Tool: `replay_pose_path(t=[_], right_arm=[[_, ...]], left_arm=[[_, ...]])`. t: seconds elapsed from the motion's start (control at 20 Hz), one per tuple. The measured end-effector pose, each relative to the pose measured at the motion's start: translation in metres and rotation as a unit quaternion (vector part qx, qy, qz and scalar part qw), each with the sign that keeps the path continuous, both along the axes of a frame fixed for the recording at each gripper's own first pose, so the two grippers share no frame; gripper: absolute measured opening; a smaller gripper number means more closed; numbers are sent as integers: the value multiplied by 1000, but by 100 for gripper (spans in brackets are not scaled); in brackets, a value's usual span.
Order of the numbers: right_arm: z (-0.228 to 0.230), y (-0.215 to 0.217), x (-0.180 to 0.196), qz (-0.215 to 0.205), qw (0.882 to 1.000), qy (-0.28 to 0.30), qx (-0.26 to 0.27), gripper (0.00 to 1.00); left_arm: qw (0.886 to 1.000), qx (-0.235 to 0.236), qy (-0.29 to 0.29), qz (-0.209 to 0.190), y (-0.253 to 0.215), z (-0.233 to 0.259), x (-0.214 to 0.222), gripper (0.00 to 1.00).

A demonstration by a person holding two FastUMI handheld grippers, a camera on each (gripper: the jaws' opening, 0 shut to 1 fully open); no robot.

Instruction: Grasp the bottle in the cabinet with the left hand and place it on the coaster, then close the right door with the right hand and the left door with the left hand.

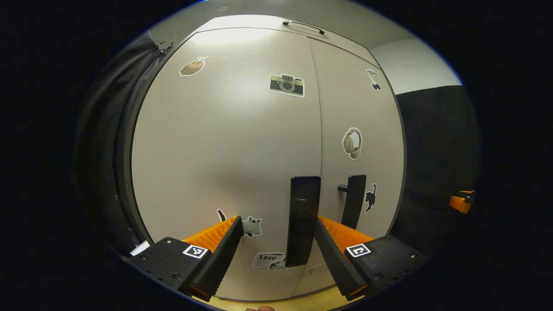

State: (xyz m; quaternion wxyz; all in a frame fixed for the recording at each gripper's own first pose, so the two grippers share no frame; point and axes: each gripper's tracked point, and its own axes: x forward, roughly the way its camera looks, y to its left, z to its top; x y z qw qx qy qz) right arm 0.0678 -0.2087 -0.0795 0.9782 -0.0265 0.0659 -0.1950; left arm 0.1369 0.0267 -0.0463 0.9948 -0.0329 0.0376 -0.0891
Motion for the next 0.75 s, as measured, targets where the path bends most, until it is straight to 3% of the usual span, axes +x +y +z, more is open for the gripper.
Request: replay_pose_path(t=[0.45,0.6,0.75], right_arm=[[14,19,-3,39,999,-7,-3,98],[45,33,-4,68,997,-35,-11,99],[85,51,-6,104,992,-71,-14,99]], left_arm=[[1000,-15,19,16,2,5,-4,100],[999,-10,-4,30,4,43,-11,96],[999,-2,-25,47,-3,81,-46,96]])
